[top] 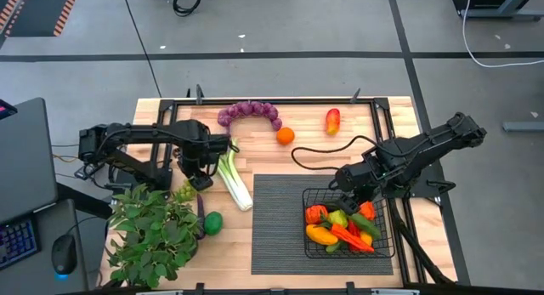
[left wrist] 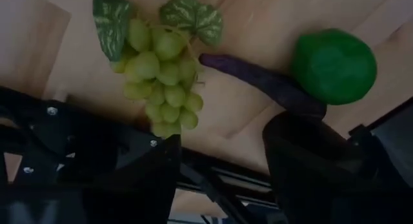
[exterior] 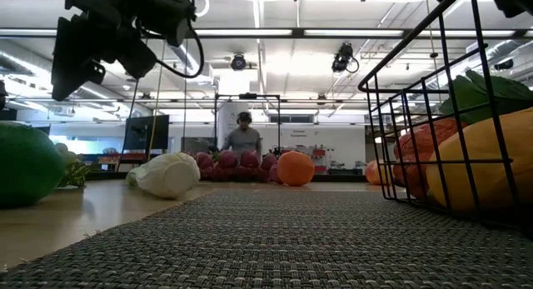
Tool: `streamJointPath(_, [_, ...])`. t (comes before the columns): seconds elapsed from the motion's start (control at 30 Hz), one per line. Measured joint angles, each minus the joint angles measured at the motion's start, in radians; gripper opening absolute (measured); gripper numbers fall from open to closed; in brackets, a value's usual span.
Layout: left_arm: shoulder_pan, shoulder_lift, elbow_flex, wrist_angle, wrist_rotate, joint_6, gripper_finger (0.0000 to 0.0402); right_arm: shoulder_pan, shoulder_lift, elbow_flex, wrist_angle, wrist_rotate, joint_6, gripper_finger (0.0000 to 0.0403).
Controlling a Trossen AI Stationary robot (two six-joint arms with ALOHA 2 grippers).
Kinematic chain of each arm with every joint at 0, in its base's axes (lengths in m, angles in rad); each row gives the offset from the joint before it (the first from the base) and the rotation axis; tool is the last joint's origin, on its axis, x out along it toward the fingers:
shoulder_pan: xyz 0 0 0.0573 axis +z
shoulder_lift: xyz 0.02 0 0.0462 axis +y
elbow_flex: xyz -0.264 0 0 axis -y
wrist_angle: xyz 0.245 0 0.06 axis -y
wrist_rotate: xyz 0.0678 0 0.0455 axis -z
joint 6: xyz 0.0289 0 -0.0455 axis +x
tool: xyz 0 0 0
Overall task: Build produce basket
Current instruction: Put the eggplant into the wire basket
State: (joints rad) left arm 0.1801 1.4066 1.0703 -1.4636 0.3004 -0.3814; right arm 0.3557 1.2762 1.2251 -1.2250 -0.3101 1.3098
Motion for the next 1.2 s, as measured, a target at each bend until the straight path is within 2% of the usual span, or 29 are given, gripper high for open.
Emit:
streamJointPath(0.13, [-0.043,0.000,-0.019,0.067,0.000,-0.070,0.0233,0.002,0.000,0.000,0.071,0.005,0.079,0.0297])
streamJointPath(0.23, [-0.077,0.001,-0.029,0.097,0.010,-0.149,0.0238,0.012,0.000,0.000,0.128,0.046,0.083,0.0296])
streamJointPath(0.43, [-0.103,0.001,-0.031,0.243,0.011,-0.391,0.0244,0.028,0.000,0.000,0.139,0.193,0.038,0.0295])
streamJointPath(0.57, [-0.106,0.001,-0.031,0.317,0.011,-0.541,0.0244,0.050,0.000,0.000,0.139,0.216,-0.016,0.0295])
streamJointPath(0.83, [-0.120,0.001,-0.031,0.324,-0.047,-0.758,0.0245,0.147,0.000,0.000,0.139,0.368,-0.076,0.0295])
streamJointPath(1.2, [-0.223,0.079,-0.031,0.292,-0.050,-0.917,0.0245,0.202,-0.001,-0.005,0.137,0.493,-0.035,0.0295])
